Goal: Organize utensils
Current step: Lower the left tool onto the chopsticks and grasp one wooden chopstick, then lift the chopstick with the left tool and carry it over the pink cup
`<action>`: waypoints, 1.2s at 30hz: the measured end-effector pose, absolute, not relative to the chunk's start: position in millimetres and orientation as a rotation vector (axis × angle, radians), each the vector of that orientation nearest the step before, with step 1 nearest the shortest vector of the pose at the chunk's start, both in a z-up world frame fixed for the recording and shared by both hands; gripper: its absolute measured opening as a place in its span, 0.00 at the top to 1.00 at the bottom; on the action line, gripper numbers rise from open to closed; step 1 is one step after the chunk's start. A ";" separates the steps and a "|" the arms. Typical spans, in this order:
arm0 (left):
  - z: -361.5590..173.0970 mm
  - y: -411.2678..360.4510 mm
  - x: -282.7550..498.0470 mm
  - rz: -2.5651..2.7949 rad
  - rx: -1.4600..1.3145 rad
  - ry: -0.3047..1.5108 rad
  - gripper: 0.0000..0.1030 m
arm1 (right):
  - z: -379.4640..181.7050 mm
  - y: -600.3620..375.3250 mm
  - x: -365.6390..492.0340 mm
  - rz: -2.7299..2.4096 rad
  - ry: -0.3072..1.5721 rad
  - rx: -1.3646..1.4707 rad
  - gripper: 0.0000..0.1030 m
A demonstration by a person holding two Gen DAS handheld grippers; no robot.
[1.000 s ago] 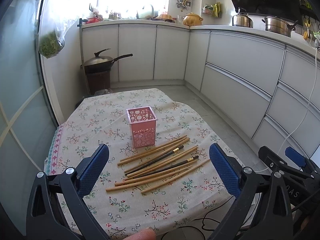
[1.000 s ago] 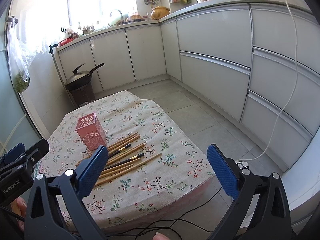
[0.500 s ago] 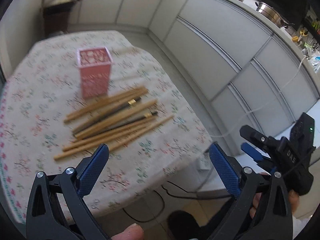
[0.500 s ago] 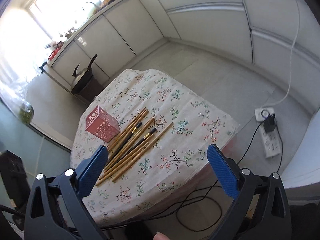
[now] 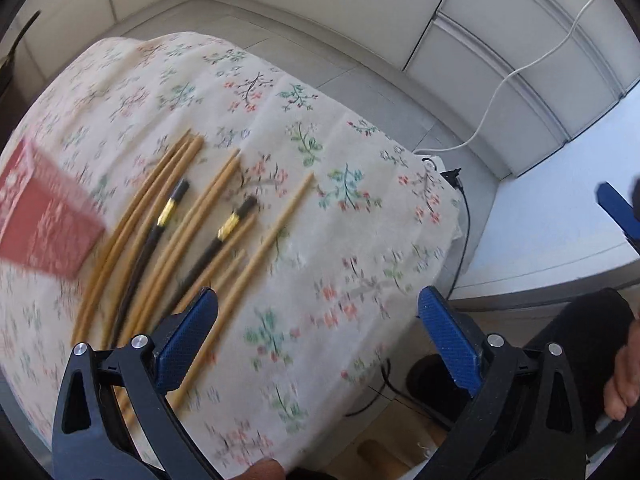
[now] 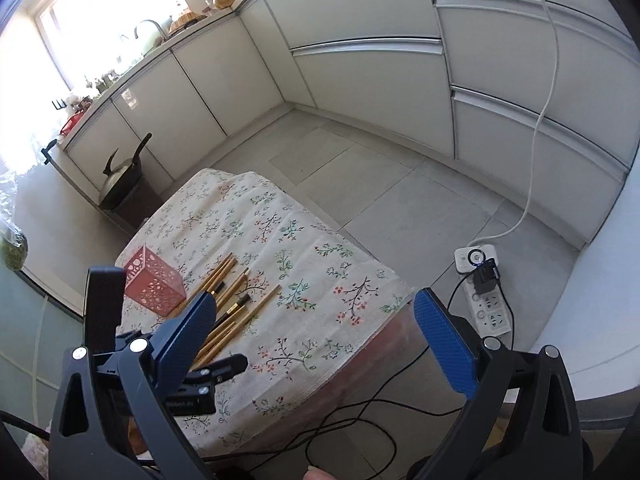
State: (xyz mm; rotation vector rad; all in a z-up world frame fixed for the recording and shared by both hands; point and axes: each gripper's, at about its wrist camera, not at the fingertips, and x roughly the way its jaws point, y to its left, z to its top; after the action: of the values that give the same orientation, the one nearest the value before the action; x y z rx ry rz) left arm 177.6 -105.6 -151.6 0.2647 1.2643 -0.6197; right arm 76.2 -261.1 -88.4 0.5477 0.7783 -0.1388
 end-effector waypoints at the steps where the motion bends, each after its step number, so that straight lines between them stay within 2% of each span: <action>1: -155.5 -114.5 183.4 -0.638 0.301 1.266 0.08 | -91.2 -265.7 77.4 -0.147 0.786 0.564 0.07; 7: -175.6 -159.6 193.8 -0.733 0.531 1.251 0.28 | -107.5 -278.4 87.1 -0.185 0.869 0.603 0.07; 13: -188.0 -175.5 213.4 -0.750 0.591 1.267 0.37 | -110.6 -277.5 92.4 -0.202 0.881 0.582 0.07; 16: -198.7 -177.1 222.8 -0.739 0.615 1.308 0.45 | -114.4 -276.5 94.7 -0.202 0.898 0.580 0.06; 18: -201.3 -172.1 223.7 -0.747 0.600 1.320 0.46 | -116.0 -276.0 96.4 -0.201 0.907 0.582 0.07; 21: -199.2 -167.5 223.8 -0.730 0.598 1.332 0.54 | -116.8 -275.4 97.2 -0.199 0.912 0.579 0.07; 22: -198.4 -166.9 222.5 -0.719 0.599 1.342 0.59 | -117.1 -274.7 97.0 -0.199 0.912 0.579 0.07; 24: -196.1 -165.0 220.5 -0.709 0.600 1.351 0.76 | -117.2 -274.7 97.0 -0.200 0.914 0.579 0.07; 25: -194.6 -162.4 218.8 -0.687 0.613 1.345 0.88 | -117.4 -274.6 96.5 -0.202 0.915 0.579 0.07; 29: -191.8 -149.8 216.5 -0.650 0.549 1.326 0.95 | -122.3 -275.1 98.9 -0.181 0.939 0.604 0.07; 36: -154.1 -100.2 196.3 -0.616 0.361 1.204 0.96 | -145.1 -267.6 109.1 -0.135 1.022 0.714 0.07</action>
State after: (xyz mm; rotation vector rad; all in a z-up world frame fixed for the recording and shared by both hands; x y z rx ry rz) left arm 196.3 -100.2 -154.1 0.3613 1.2037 -0.6164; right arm 109.1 -267.6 -145.1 0.7142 1.0217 -0.1348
